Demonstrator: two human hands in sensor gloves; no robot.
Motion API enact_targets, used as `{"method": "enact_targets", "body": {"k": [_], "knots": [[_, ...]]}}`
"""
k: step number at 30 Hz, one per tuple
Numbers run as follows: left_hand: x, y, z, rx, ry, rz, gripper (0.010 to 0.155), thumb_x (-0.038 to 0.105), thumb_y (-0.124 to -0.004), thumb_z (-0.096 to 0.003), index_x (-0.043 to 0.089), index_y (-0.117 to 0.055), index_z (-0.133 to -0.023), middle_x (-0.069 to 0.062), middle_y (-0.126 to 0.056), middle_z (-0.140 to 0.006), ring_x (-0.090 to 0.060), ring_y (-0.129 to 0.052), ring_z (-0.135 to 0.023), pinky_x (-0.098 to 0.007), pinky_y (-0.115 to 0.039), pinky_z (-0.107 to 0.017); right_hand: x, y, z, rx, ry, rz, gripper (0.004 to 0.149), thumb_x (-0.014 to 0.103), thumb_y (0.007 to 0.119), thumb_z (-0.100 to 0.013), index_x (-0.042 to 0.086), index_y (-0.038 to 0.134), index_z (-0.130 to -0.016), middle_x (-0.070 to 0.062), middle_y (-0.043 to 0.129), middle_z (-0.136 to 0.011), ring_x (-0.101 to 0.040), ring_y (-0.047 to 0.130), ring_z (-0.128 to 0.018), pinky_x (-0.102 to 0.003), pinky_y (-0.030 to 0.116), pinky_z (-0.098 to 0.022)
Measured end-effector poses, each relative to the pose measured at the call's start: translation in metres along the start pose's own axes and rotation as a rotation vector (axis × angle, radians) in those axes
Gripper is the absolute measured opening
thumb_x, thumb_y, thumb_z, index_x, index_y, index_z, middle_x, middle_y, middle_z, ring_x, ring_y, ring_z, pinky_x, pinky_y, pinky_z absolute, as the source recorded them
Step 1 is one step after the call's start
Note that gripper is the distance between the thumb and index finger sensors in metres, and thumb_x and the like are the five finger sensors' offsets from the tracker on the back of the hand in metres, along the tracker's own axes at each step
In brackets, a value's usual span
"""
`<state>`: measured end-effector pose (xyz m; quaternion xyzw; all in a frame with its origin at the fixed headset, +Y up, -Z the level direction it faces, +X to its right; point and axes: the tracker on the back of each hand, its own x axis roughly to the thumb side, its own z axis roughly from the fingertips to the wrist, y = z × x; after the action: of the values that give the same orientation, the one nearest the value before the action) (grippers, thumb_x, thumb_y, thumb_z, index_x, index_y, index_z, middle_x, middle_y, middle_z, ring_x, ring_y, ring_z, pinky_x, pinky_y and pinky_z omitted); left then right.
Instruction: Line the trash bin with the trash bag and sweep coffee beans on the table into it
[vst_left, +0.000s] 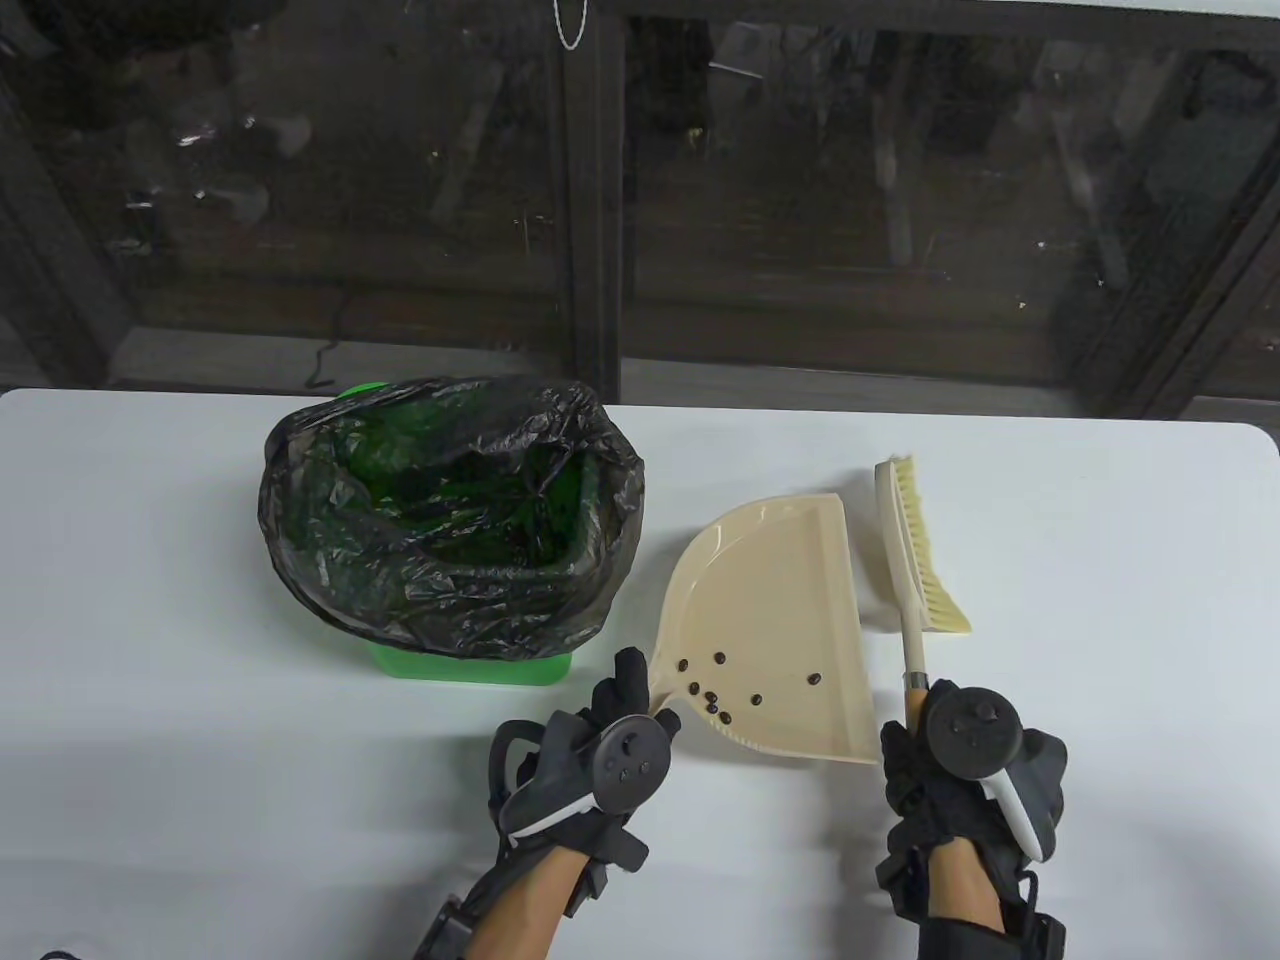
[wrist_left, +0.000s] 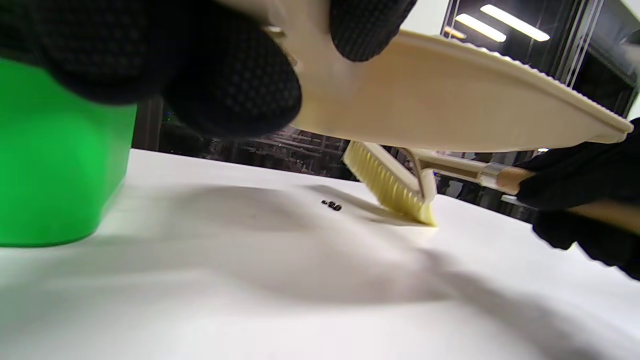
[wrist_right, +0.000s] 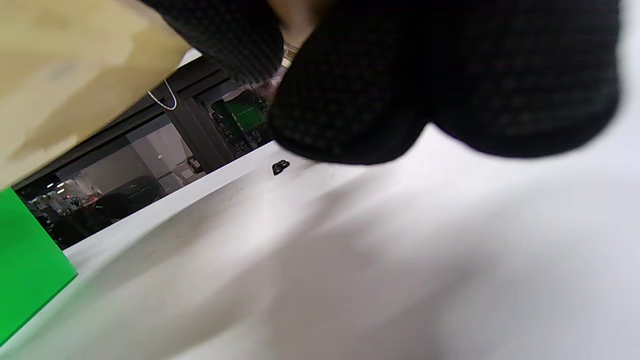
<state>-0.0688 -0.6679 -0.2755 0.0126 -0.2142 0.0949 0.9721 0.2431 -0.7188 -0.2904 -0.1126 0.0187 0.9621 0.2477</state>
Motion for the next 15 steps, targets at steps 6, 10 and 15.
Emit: {"method": "enact_targets", "body": {"k": [6, 10, 15], "knots": [[0.004, 0.028, 0.006, 0.023, -0.03, 0.009, 0.066, 0.03, -0.06, -0.0741, -0.02, -0.042, -0.114, -0.027, -0.079, -0.093, -0.03, -0.101, -0.04, -0.047, -0.085, -0.033, 0.002, 0.0, 0.0, 0.009, -0.016, -0.002, 0.069, 0.03, 0.074, -0.053, -0.011, 0.04, -0.097, -0.013, 0.092, -0.059, -0.012, 0.1, -0.023, -0.034, 0.09, -0.013], [0.004, 0.058, 0.008, 0.058, -0.046, 0.047, 0.066, 0.029, -0.06, -0.0743, -0.02, -0.042, -0.114, -0.027, -0.079, -0.093, -0.03, -0.101, -0.04, -0.047, -0.085, -0.033, 0.002, 0.001, 0.0, 0.012, -0.023, -0.007, 0.069, 0.03, 0.074, -0.053, -0.012, 0.04, -0.097, -0.013, 0.092, -0.059, -0.012, 0.1, -0.023, -0.034, 0.09, -0.013], [-0.003, 0.103, 0.011, 0.107, -0.038, 0.055, 0.066, 0.03, -0.06, -0.0742, -0.02, -0.042, -0.114, -0.027, -0.079, -0.094, -0.03, -0.101, -0.04, -0.047, -0.085, -0.034, 0.002, 0.002, 0.0, 0.027, -0.026, -0.018, 0.069, 0.03, 0.074, -0.053, -0.012, 0.04, -0.097, -0.013, 0.092, -0.059, -0.012, 0.1, -0.023, -0.034, 0.09, -0.013]]}}
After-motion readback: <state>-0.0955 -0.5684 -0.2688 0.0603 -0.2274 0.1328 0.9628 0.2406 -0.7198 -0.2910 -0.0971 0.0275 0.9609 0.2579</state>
